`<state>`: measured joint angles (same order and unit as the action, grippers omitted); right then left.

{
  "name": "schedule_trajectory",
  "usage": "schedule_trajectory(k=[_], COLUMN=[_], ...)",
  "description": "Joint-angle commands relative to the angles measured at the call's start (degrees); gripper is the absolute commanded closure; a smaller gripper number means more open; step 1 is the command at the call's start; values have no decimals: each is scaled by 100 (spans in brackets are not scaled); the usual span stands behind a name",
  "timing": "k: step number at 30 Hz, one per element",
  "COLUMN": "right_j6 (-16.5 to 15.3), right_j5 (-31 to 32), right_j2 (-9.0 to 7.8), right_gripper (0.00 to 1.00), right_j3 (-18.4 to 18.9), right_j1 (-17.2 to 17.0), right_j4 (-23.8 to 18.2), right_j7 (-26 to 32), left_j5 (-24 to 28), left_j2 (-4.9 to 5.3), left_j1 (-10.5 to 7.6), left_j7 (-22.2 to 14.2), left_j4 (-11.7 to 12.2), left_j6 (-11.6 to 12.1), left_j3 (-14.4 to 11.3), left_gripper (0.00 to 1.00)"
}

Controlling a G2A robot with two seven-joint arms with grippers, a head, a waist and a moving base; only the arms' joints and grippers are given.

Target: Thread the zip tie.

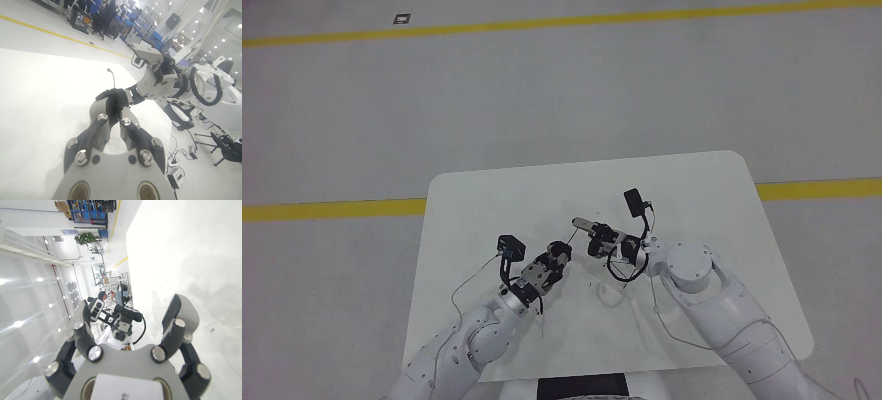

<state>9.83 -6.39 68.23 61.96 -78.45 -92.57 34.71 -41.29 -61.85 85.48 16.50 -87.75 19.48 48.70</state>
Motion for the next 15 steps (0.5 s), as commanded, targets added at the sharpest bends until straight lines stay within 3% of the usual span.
schedule_trajectory(k=[1, 4, 7, 15], right_j6=[0, -21, -193, -833], right_j5=[0, -2, -87, -345], right_j2=[0, 0, -23, -90], right_gripper=[0, 0, 0, 0], right_j3=[0, 4, 109, 279], right_j1=[0, -19, -86, -11], right_j4=[0, 11, 111, 532], right_j7=[0, -35, 73, 978], left_j5=[0, 513, 1110, 2270], left_j2=[0, 7, 94, 481], left_j1=[0, 60, 118, 331], left_j7=[0, -192, -652, -2057], left_j4=[0, 13, -105, -667], left_j6=[0, 0, 0, 0], left_j3=[0, 61, 242, 633], left_gripper=[100, 100, 100, 100])
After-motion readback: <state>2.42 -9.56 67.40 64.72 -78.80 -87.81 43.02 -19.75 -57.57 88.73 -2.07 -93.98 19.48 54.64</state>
